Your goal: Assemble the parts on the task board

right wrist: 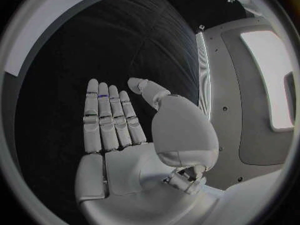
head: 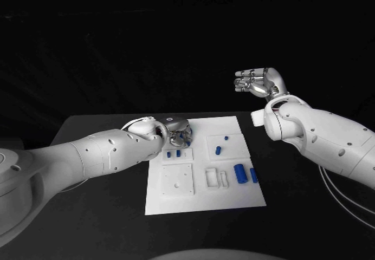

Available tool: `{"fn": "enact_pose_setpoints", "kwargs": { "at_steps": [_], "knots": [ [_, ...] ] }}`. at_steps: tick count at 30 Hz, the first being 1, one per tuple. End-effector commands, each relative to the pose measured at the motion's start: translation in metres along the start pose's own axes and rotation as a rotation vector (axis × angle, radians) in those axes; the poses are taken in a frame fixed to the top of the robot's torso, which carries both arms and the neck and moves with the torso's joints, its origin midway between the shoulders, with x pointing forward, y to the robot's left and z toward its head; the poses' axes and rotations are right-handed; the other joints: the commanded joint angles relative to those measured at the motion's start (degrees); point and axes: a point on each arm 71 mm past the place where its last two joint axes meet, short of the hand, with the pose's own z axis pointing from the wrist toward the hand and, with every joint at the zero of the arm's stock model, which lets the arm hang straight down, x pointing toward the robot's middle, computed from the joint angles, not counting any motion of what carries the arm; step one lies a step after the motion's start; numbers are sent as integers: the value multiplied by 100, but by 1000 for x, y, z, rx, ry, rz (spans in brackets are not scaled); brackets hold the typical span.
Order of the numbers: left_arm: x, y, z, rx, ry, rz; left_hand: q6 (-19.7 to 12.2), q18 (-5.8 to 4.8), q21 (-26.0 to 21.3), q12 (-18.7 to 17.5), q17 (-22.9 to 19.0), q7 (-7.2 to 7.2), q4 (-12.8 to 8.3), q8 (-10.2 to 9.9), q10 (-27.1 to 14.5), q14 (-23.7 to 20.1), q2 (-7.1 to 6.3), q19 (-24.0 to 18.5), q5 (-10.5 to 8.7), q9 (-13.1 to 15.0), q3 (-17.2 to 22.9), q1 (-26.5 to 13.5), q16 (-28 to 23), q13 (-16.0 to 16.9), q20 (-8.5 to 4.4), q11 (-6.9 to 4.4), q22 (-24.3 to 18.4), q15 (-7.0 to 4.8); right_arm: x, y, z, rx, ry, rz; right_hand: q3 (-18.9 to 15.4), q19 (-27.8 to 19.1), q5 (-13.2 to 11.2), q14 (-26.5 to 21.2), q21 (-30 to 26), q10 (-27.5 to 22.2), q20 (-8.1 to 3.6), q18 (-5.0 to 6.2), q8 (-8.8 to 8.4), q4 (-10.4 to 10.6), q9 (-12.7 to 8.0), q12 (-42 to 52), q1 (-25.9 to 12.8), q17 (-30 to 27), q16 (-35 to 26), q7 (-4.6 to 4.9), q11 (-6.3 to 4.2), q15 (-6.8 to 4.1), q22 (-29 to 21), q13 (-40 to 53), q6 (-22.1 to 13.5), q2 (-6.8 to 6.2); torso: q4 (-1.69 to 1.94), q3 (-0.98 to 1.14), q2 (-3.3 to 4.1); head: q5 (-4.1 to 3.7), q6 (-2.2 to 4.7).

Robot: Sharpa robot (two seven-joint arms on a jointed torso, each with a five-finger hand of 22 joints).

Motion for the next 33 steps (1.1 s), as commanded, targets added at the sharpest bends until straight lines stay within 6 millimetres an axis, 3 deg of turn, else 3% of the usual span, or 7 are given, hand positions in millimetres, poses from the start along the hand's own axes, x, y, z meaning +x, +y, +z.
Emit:
{"fn": "enact_pose_setpoints", "kwargs": {
  "at_steps": [1, 19, 29, 33],
  "knots": [
    [-1, -3, 1, 20, -29, 2, 55, 41, 22, -16, -5, -8, -15, 39, 48, 30, 40, -38, 27, 9, -20, -9, 22, 3, -21, -16, 127, -17, 0, 2, 0, -16, -9, 1, 25, -23, 29, 0, 10, -26, -16, -33, -6, 6, -5, -37, -26, -6, -17, -4, 11, 11, -4, -6, -11, -26, -2, 0, 0, 4, 11],
    [-20, 8, -15, 5, -139, -107, -78, 72, 114, -19, -38, 23, -63, 32, -81, 30, -27, -79, 74, -3, 118, -69, 49, 0, -4, 32, 123, 5, -5, 0, 0, -12, -15, -6, 37, -27, 37, -5, 6, -24, -16, -37, -8, 9, -6, -38, -26, -7, -18, -3, 10, 13, -5, -6, -11, -32, 10, 3, -9, 21, 16],
    [-34, 21, -40, -27, -160, -179, -47, 73, 112, -19, -42, 15, -62, 35, -57, 36, -47, -88, 69, 0, 124, -75, 59, 1, -3, 24, 120, 1, -10, -3, -1, -4, -21, -11, 37, -27, 37, -5, 6, -24, -16, -37, -8, 9, -6, -38, -26, -7, -18, -3, 10, 13, -5, -6, -11, -32, 56, 4, -29, 24, 0],
    [-34, 24, -46, -34, -156, -202, -66, 67, 107, -20, -48, 18, -41, 30, -78, 31, -47, -96, 62, -6, 121, -91, 55, 0, -1, 30, 118, 6, -11, -4, -1, -2, -19, -11, 27, -32, 36, -11, 7, -28, -14, -35, -7, 9, -6, -37, -21, -6, -18, -4, 11, 12, -5, -6, -13, -32, 59, -4, -29, 38, 2]
  ]
}}
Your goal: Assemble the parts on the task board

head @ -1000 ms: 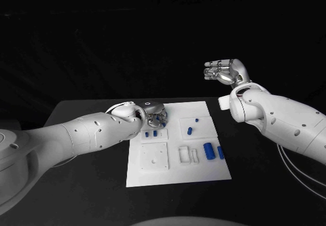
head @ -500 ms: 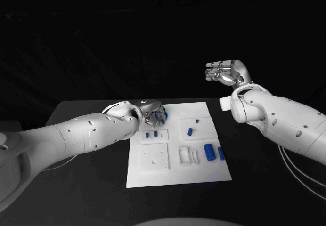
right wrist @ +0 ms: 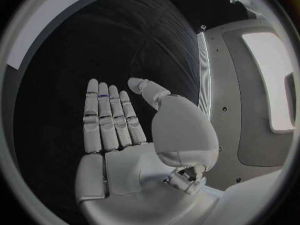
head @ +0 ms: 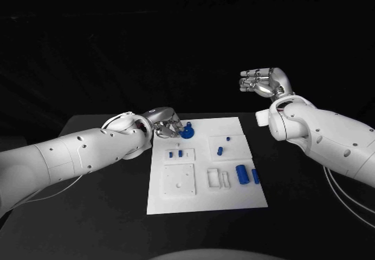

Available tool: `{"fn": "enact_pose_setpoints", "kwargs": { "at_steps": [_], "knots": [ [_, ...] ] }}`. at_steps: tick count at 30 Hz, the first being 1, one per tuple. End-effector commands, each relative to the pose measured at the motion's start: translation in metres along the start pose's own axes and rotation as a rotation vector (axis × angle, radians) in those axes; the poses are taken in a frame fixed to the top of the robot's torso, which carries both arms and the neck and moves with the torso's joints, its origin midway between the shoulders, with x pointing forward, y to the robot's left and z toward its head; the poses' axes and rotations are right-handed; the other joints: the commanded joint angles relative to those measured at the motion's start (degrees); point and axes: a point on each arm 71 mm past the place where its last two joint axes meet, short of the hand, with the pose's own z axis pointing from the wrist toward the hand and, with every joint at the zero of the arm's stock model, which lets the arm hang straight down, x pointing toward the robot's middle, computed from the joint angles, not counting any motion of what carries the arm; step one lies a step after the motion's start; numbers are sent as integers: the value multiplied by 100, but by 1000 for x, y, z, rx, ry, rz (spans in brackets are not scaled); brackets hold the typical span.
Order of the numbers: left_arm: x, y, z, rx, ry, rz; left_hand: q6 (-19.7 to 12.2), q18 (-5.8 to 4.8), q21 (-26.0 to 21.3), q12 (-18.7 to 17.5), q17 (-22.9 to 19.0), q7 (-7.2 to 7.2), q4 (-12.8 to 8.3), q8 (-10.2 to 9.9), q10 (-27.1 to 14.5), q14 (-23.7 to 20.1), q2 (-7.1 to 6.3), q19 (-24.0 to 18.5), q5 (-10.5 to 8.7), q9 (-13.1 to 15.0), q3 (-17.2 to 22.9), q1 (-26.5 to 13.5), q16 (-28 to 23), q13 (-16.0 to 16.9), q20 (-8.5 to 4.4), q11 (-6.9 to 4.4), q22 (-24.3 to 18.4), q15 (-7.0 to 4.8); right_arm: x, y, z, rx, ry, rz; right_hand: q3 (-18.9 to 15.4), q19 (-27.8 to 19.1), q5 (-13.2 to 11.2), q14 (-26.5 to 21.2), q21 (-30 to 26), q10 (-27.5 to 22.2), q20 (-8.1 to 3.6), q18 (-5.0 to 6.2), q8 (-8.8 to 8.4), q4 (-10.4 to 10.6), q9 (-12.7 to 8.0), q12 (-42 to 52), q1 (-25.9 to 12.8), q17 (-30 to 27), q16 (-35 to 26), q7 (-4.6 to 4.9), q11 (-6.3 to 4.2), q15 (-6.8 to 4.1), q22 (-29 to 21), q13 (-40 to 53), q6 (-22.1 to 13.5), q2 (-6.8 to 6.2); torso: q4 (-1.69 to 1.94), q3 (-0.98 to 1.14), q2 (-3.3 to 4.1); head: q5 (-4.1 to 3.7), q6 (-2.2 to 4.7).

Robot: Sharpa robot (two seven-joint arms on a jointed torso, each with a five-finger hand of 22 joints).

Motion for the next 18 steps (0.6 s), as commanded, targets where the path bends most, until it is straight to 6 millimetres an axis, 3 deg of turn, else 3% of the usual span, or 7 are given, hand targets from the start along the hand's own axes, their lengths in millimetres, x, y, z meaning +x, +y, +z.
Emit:
{"fn": "enact_pose_setpoints", "kwargs": {
  "at_steps": [1, 11, 18],
  "knots": [
    [-1, -1, -2, -15, 1, -45, -49, 69, 12, -20, -5, -6, 21, 16, -45, 38, -3, -49, 31, -1, 36, -44, 38, -1, -2, -9, 119, 6, 0, 0, 0, -7, 3, 2, 28, -32, 37, -16, 7, -28, -14, -33, -7, 9, -6, -37, -21, -7, -18, -4, 11, 18, -5, -7, -14, -32, 11, -9, -4, 12, 1],
    [7, 7, -6, -34, 27, -30, -56, 72, 12, -20, -8, -3, 24, 15, -54, 31, -18, -51, 33, -1, 48, -27, 40, -1, 0, -5, 122, 8, 1, 0, 0, -7, 9, 5, 36, -20, 41, -3, 11, -14, -17, -29, -6, 5, -5, -36, -16, -7, -16, -8, 6, 13, -4, -7, 6, -17, -1, -9, 0, 70, -11],
    [19, 14, -8, -51, 48, -28, -66, 75, 11, -20, -12, 0, 28, 16, -65, 30, -22, -50, 35, 0, 56, -18, 38, -1, 2, -1, 122, 10, 1, 0, 0, -7, 10, 5, 41, -14, 44, 1, 10, -8, -20, -30, -7, 1, -5, -37, -21, -8, -18, -10, 4, 13, -4, -7, 14, -15, 0, -7, 3, 68, -27]
  ]
}}
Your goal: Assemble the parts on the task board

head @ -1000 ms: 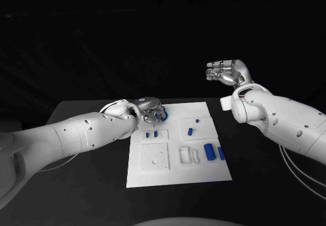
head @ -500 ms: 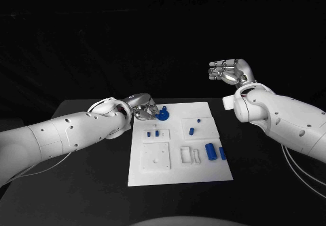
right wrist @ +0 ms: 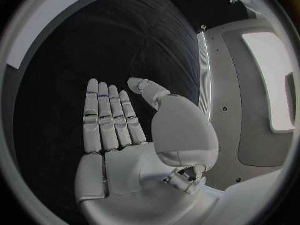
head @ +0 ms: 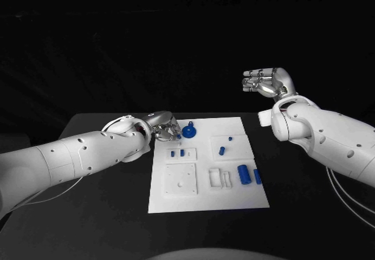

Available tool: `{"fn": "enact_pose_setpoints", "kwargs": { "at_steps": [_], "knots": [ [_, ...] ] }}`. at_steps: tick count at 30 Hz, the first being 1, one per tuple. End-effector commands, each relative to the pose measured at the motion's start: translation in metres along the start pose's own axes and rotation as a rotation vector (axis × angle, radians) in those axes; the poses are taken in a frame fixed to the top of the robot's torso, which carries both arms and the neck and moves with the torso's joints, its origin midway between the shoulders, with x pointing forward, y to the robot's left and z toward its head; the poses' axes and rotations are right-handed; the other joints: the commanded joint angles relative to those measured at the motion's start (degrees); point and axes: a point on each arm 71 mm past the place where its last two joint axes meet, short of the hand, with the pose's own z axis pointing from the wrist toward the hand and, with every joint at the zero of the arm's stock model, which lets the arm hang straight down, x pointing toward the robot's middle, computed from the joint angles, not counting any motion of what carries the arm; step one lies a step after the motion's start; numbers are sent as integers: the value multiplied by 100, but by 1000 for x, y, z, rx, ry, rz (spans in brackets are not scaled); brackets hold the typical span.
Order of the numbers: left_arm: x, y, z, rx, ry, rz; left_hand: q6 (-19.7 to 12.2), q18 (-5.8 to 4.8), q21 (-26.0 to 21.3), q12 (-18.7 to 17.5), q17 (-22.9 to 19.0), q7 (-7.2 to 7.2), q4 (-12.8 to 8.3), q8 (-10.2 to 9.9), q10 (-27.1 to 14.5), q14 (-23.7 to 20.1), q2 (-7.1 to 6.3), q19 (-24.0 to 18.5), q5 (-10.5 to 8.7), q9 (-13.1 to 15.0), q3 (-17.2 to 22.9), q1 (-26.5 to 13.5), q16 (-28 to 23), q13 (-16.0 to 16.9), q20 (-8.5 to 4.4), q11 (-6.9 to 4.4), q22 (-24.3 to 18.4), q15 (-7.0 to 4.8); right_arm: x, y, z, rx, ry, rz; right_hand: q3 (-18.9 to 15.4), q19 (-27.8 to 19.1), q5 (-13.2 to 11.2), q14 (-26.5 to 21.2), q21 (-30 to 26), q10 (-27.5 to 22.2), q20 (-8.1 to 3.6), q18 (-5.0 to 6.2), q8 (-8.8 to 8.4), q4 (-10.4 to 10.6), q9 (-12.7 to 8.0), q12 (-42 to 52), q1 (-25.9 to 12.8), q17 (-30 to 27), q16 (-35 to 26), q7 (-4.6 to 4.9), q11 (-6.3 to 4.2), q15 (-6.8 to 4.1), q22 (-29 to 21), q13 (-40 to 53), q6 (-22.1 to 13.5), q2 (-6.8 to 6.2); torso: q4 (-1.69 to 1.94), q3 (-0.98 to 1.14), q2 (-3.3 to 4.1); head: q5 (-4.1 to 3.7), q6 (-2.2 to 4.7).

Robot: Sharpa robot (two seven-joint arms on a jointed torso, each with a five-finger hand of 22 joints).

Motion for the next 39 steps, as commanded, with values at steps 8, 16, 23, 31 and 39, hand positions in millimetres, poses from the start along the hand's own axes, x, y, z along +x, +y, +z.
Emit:
{"fn": "enact_pose_setpoints", "kwargs": {
  "at_steps": [8, 16, 23, 31, 39],
  "knots": [
    [9, 6, -1, -15, 40, -3, -21, 77, 13, -20, -8, 0, -5, 29, -22, 28, -21, -51, 34, 2, 31, -13, 15, -1, 2, -2, 119, 10, 0, 1, 0, -10, 10, 4, 43, -13, 24, 2, 9, -8, -20, -30, -7, -1, -5, -38, -24, -8, -18, -10, 4, 12, -5, -7, 14, -13, 0, 10, -2, 3, -22],
    [11, 6, -1, -16, 53, -3, -10, 78, 15, -19, -10, -2, -5, 28, -9, 30, -22, -52, 30, 2, 30, -12, 19, 0, 1, -6, 119, 8, 0, 1, 0, -10, 9, 3, 47, -13, 24, 3, 8, -7, -21, -31, -7, -11, -5, -38, -27, -8, -17, -11, 4, 13, -5, -7, 17, -9, -2, 4, -2, 4, -21],
    [13, 5, 1, -16, 57, -2, -10, 78, 15, -19, -10, -2, -5, 28, -9, 30, -22, -52, 30, 2, 30, -12, 19, 0, 1, -6, 119, 8, 0, 1, 0, -10, 9, 2, 47, -13, 24, 3, 8, -7, -21, -31, -7, -11, -5, -38, -27, -8, -17, -11, 4, 13, -5, -7, 17, -9, 3, 6, -2, -14, -32],
    [15, 5, 4, -20, 67, 7, -19, 76, 26, -20, -9, 0, -9, 28, -15, 13, -19, -64, 33, 1, 34, -10, 32, 0, 3, -3, 121, 10, 0, 1, 0, -12, 9, 3, 11, -13, 31, 2, 7, -6, -22, -33, -8, -5, -5, -38, -43, -7, -16, -13, 3, 12, -5, -7, 22, -2, -4, 6, 1, -6, -41],
    [19, 6, 6, -33, 86, 16, -28, 73, 28, -19, -8, 4, -11, 27, -27, -8, -19, -80, 30, 0, 36, -11, 37, 0, 6, 2, 122, 15, 0, 1, 0, -13, 10, 3, 11, -13, 31, 2, 7, -6, -22, -33, -8, -5, -5, -38, -43, -7, -16, -13, 3, 12, -5, -7, 22, -2, -10, 6, -2, 3, -46]
  ]
}}
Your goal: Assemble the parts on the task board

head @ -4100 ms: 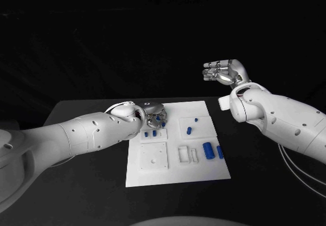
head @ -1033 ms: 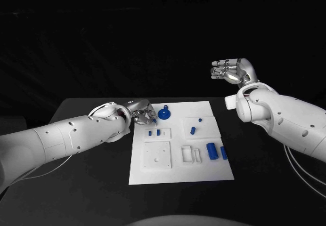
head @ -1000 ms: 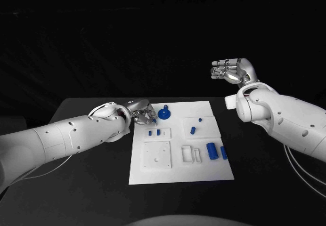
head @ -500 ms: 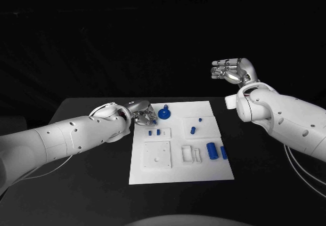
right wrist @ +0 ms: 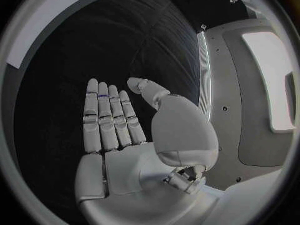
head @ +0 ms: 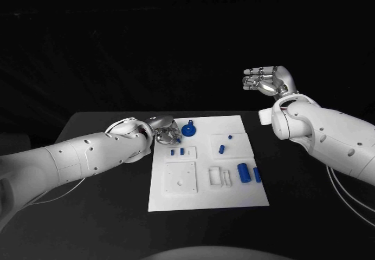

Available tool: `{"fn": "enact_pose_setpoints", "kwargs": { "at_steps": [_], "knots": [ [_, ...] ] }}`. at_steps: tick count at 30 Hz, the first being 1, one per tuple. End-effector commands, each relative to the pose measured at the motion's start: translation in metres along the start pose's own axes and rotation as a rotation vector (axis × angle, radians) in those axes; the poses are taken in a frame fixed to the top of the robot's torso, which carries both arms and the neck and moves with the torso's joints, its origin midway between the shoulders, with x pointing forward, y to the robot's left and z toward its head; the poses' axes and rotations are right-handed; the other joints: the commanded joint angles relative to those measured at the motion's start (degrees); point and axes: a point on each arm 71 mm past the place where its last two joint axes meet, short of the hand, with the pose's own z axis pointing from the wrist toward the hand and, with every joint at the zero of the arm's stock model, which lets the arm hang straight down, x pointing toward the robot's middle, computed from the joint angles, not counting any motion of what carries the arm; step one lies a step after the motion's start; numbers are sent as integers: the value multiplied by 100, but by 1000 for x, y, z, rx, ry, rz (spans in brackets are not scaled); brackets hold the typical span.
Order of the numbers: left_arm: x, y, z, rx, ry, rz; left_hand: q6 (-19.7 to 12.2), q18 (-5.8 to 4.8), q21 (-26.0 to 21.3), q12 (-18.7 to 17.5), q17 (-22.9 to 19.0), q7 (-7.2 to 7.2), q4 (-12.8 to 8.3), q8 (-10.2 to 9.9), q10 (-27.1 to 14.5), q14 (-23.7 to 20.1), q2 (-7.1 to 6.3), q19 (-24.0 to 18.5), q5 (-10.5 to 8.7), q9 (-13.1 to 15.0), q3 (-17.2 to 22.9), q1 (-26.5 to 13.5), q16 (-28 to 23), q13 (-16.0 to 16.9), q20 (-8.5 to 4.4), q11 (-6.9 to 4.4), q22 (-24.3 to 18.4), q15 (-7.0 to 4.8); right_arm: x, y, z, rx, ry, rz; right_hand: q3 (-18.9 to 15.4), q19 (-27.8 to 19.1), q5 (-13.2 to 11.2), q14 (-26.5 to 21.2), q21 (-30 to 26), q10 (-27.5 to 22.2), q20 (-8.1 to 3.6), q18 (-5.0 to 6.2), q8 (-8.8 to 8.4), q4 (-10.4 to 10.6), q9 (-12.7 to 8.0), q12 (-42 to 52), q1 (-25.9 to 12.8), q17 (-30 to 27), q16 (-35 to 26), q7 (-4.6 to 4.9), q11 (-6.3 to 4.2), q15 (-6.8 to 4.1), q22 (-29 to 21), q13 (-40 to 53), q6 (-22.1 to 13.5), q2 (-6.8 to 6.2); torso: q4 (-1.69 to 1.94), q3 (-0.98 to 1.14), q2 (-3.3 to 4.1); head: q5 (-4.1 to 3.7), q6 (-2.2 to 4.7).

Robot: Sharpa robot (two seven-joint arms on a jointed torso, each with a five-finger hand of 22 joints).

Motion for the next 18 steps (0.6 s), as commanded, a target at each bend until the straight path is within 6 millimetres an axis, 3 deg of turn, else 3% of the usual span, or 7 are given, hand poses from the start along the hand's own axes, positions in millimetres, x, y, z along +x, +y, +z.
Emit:
{"fn": "enact_pose_setpoints", "kwargs": {
  "at_steps": [1, 18],
  "knots": [
    [4, 1, 0, -6, 28, 9, -24, 73, 28, -20, -4, 7, -11, 30, -27, -7, -18, -38, 30, 4, 36, -12, 38, -1, 6, 2, 125, 15, 1, 1, 0, -13, 10, 2, -6, -13, 31, 2, 7, -6, -22, -33, -8, 11, -6, -38, -44, -7, -16, -13, 3, 13, -5, -7, 22, -2, -2, 1, -1, 3, 1],
    [10, -2, 1, 5, 52, 40, -18, 73, 53, -20, -4, 8, -23, 32, -24, -31, -14, -64, 32, 6, 43, -9, 66, -1, 9, 2, 128, 18, 1, 1, 0, -13, 10, 3, -6, -16, 35, 2, 6, -7, -20, -33, -6, 5, -5, -36, -43, -8, -18, -14, 2, 14, -6, -7, 24, 2, 5, -2, 2, -11, -12]
  ]
}}
